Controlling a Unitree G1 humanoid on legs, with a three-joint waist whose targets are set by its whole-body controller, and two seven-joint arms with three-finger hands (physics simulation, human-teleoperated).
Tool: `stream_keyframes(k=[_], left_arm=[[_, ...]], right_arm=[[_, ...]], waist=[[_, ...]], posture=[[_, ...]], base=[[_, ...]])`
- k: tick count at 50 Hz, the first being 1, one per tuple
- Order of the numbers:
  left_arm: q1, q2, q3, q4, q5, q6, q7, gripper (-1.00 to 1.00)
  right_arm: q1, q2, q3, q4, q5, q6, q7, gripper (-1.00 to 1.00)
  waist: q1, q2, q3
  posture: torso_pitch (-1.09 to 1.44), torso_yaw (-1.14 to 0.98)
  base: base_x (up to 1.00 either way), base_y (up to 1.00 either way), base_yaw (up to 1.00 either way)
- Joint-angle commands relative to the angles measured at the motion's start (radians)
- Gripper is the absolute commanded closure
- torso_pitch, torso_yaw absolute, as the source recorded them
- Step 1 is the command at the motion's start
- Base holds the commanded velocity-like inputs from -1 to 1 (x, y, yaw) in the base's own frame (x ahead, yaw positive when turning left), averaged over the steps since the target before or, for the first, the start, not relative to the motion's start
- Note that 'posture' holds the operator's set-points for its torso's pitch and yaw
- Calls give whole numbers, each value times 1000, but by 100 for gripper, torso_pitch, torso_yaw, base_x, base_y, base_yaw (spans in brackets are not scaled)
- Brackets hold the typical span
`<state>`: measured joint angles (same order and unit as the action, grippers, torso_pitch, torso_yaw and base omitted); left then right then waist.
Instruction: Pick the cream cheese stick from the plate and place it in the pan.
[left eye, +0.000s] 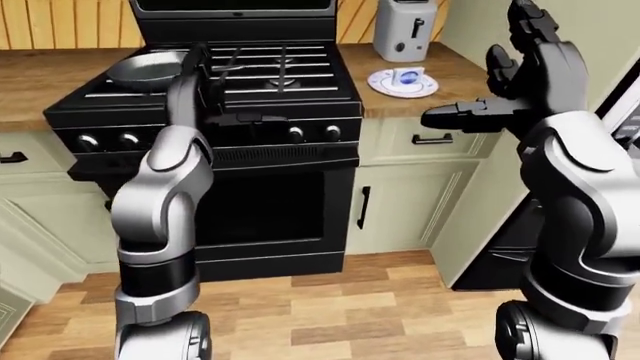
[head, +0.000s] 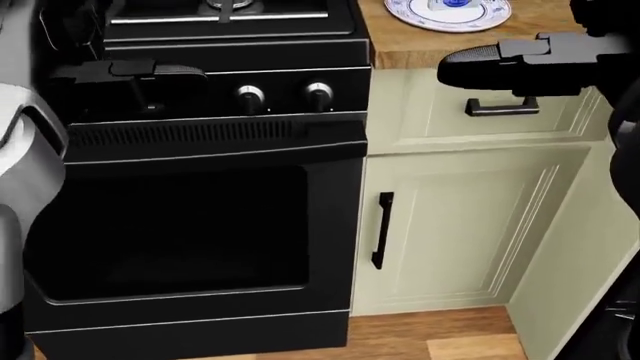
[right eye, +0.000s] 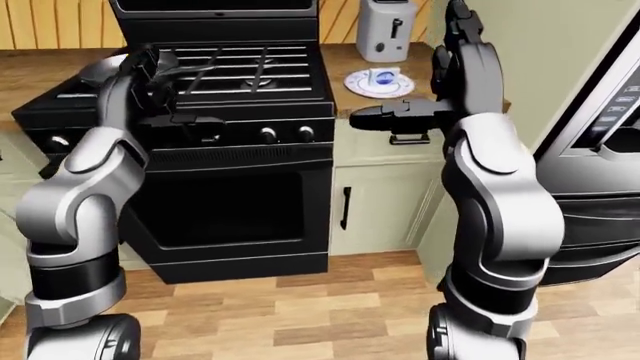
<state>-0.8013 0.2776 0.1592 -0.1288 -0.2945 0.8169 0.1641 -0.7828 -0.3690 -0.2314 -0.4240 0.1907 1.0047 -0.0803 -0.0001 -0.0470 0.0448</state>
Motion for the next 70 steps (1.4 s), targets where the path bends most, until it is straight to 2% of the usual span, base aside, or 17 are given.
stream_keyframes(k=[1,7,10,11,12,19,23,24,26,32,36,45,50,59,63,64,70], left_arm=[[-40,21,28,-41,5,-28,6,-100],[-38,21,27,-45,5,-25,6,-100],[-38,21,27,-49,4,-20,5,-100],[-38,22,27,-51,5,-19,6,-100],[-38,22,25,-52,9,-20,6,-100],[-40,23,21,-59,21,-20,2,-100],[-41,22,20,-63,30,-16,-1,-100],[-41,22,20,-64,31,-16,-2,-100],[-40,21,19,-61,36,-23,-5,-100],[-37,18,18,-69,43,-21,-10,-100],[-36,17,17,-68,47,-21,-14,-100],[-39,16,19,-65,51,-19,-17,-100],[-39,17,19,-69,51,-15,-18,-100],[-37,13,17,-68,56,-17,-21,-100],[-41,15,20,-69,54,-11,-21,-100],[-40,15,20,-65,55,-16,-22,-100],[-38,14,18,-66,56,-18,-21,-100]], right_arm=[[-41,-7,4,-31,3,-30,2,-100],[-39,-5,6,-34,3,-30,3,-100],[-36,-1,12,-28,-2,-37,5,-100],[-36,-3,8,-30,-2,-35,6,-100],[-36,0,8,-30,0,-35,6,-100],[-43,-2,4,-33,2,-28,3,-100],[-45,-3,2,-36,7,-23,1,-100],[-44,-3,2,-34,7,-26,0,-100],[-43,-4,3,-32,8,-28,0,-100],[-41,-5,2,-34,10,-28,-2,-100],[-42,-6,2,-32,11,-28,-3,-100],[-44,-6,5,-28,10,-30,-4,-100],[-43,-6,4,-32,11,-27,-4,-100],[-43,-9,-1,-34,14,-25,-3,-100],[-43,-7,3,-28,13,-30,-5,-100],[-43,-7,4,-27,13,-30,-5,-100],[-41,-7,3,-27,13,-31,-2,-100]], waist=[[8,-4,-30],[0,59,-16],[-8,146,-41],[2,94,-27],[-5,117,-27],[10,56,-24],[18,-42,-40],[8,0,-30],[9,-16,-27],[3,37,-16],[-10,125,-33],[8,63,-23],[24,-23,-45],[2,41,-16],[-10,138,-39],[0,95,-30],[7,79,-30]], posture=[[0,0],[0,0],[0,0],[0,0],[0,0],[0,0],[0,0],[0,0],[0,0],[0,0],[0,0],[0,0],[0,0],[0,0],[0,0],[0,0],[0,0]], base=[[16,0,0],[17,0,0],[17,0,0],[17,0,0],[18,0,0],[17,0,0],[18,0,0],[18,0,0],[18,0,0],[18,0,0],[18,0,0],[18,0,0],[19,0,0],[19,0,0],[19,0,0],[19,0,0],[19,0,0]])
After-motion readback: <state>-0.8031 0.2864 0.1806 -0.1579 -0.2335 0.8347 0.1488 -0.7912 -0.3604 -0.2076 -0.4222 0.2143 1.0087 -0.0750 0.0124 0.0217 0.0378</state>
